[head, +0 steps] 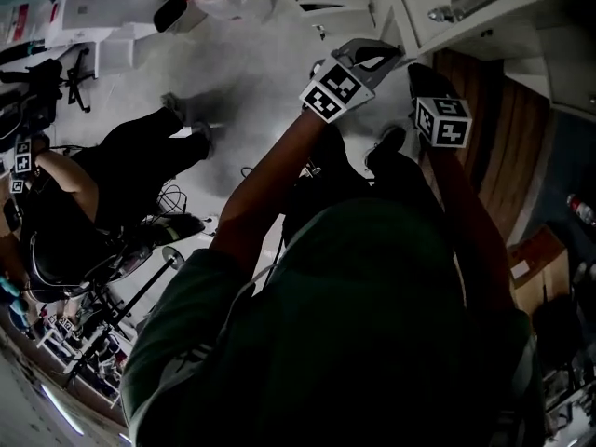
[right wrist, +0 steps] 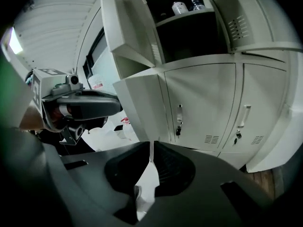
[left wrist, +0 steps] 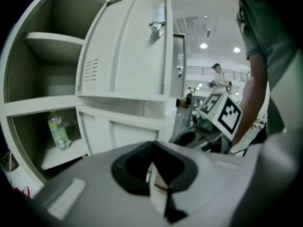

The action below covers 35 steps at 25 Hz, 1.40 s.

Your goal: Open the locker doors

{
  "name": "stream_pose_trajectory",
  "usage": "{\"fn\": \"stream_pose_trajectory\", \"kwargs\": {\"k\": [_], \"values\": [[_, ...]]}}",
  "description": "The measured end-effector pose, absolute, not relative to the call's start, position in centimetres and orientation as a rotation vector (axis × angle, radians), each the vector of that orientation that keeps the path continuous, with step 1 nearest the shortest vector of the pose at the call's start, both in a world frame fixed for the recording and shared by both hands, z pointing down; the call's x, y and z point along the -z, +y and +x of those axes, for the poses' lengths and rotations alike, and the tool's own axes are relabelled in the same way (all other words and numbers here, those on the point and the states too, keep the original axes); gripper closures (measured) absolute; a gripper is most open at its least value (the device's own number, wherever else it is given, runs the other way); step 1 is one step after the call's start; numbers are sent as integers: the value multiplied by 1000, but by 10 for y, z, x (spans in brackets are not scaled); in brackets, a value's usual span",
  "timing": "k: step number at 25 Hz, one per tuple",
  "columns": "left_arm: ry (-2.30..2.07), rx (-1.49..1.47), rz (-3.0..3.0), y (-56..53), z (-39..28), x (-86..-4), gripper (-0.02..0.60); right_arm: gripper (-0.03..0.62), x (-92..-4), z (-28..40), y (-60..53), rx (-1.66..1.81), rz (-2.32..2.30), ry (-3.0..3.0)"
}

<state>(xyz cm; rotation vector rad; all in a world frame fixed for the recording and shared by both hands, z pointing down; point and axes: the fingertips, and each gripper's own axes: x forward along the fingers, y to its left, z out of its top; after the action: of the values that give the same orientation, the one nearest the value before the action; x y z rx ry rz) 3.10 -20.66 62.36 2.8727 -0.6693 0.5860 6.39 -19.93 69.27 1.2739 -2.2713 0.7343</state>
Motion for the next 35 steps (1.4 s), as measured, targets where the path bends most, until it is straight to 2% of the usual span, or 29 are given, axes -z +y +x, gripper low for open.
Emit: {"fn": "stream_pose_trajectory", "kwargs": {"k": [11, 25, 35], "values": [[-864, -521, 2914, -170, -24, -517, 591, 571, -571, 95, -176, -738, 1200, -2534], [-1216, -243, 3051, -133, -50, -349, 591, 580, -342, 100, -139, -274, 1078, -2936], [-1322, -93, 3138, -108, -53, -286, 591, 589, -272, 115, -100, -79, 1005, -2974]]}}
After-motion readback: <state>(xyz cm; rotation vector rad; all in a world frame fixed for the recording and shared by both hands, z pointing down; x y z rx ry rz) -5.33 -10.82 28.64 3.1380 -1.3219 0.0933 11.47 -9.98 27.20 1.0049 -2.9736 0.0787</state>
